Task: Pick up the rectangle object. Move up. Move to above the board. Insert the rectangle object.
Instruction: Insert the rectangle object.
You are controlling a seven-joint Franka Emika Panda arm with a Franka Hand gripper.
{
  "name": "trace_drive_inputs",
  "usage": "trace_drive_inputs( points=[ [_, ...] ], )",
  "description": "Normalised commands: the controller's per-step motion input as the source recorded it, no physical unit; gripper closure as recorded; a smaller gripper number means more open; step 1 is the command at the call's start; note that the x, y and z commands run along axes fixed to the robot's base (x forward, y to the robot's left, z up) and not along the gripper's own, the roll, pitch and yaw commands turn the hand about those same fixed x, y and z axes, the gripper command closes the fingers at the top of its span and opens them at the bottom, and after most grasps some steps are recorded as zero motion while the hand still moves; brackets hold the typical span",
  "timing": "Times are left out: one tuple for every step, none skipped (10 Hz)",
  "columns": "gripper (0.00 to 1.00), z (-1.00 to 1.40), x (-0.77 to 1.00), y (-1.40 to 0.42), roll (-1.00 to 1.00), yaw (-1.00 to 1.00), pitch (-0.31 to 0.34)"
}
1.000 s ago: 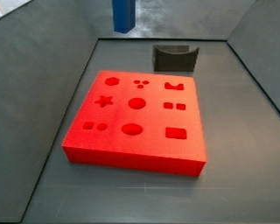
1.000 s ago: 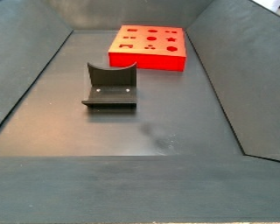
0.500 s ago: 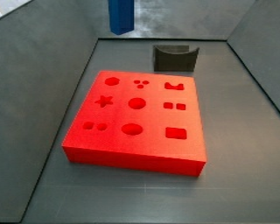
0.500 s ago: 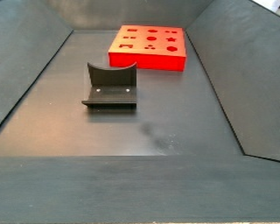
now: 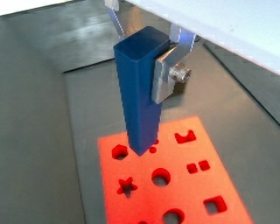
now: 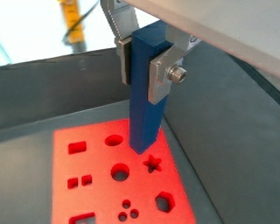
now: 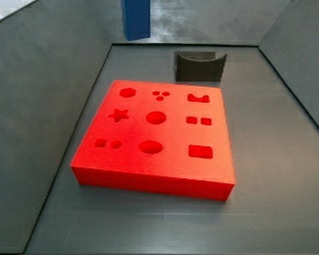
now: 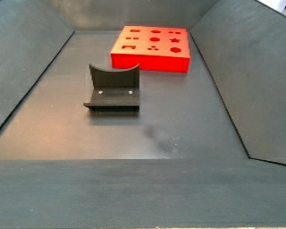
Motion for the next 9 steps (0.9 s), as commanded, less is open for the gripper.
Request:
trace_drive_inputs(
  points=[
    [1.0,-0.05,0.0,0.0,0.0,-1.0,-0.009],
    [1.0,0.0,-0.07,0.0,0.0,-0.98,-0.011],
    [1.0,0.0,-0.05,0.0,0.0,-1.0,-0.004],
    [1.0,0.0,-0.24,0.0,0.0,-0.88,-0.007],
    [1.0,0.0,-0.05,0.0,-0.04,0.0,-0.074],
    [1.0,-0.19,0.13,-0.4,0.0,-0.13,0.0],
    [1.0,-0.42,0.33,-0.77,0.05,-0.3,-0.044],
    [1.0,-0.53,0.43,-0.8,0.07,-0.21,-0.074],
    [1.0,-0.55,0.49,-0.79,0.08,-0.16,-0.074]
  ],
)
